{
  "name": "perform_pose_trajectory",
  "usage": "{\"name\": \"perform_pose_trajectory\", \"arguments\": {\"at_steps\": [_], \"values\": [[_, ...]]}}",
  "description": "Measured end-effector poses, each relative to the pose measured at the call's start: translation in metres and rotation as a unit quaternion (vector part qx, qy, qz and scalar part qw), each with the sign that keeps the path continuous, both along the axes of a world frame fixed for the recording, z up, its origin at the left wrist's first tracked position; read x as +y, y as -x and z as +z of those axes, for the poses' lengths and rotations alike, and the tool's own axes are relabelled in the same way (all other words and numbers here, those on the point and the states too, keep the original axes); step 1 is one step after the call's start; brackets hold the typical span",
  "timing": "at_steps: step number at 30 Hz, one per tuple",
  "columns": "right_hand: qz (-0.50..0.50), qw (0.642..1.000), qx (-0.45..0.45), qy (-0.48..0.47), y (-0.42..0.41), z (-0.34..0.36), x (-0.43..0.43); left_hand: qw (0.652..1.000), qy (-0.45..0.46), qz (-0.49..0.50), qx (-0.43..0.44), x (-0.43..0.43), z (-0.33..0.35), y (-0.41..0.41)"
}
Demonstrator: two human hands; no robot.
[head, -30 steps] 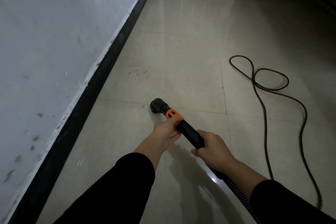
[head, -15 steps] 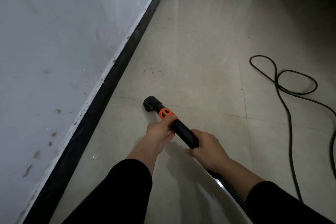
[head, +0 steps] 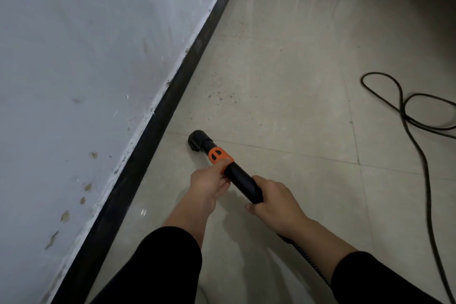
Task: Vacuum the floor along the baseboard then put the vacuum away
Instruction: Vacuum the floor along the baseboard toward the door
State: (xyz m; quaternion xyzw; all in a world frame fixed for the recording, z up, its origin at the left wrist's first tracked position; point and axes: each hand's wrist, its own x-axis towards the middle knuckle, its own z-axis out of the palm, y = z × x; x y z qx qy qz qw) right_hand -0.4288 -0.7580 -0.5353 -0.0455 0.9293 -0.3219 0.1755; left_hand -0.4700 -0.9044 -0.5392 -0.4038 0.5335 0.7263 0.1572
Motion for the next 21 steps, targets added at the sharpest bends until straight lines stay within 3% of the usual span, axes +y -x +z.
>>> {"name": "perform_pose_trajectory", "arguments": {"at_steps": [21], "values": [[0.039,0.999,0.025,0.010,0.019,-0.022,-0.073,0.998,0.002,0.063,0.022,-0.065,-0.014,0.011]]}}
